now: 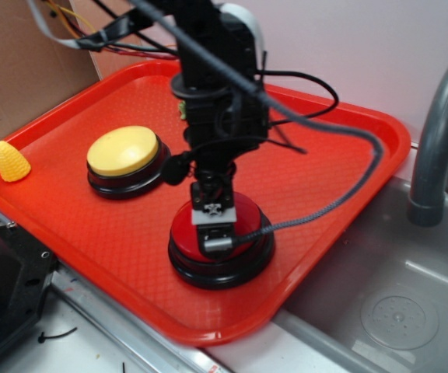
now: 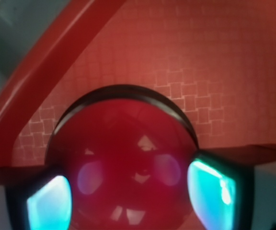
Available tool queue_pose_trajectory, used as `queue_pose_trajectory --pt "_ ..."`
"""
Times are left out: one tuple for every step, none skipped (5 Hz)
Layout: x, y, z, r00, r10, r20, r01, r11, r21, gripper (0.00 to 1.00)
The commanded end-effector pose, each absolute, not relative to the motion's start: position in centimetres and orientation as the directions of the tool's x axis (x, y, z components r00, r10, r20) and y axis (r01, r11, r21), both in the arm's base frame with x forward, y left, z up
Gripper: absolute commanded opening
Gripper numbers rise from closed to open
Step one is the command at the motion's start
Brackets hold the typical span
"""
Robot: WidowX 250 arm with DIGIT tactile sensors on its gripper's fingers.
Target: Push the red button.
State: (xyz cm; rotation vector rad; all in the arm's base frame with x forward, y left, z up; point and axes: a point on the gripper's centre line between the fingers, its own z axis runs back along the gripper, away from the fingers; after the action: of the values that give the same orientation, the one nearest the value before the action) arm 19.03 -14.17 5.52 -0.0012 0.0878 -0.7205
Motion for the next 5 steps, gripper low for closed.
queue_pose_trajectory --pt "19.2 -15.1 7.4 0.741 -0.669 -0.058 0.669 0.743 -0.019 1.00" --pt "19.4 -15.0 8.8 0.756 -0.654 -0.021 0.655 0.756 0.003 1.00" --pt "19.3 -14.9 10.2 0.765 -0.644 -0.014 0.644 0.764 0.032 1.00" --pt "18.8 -15.0 9.5 0.769 -0.638 0.030 0.638 0.770 0.003 1.00" --pt "17.7 -16.3 6.8 0.756 -0.654 -0.015 0.651 0.754 -0.081 1.00"
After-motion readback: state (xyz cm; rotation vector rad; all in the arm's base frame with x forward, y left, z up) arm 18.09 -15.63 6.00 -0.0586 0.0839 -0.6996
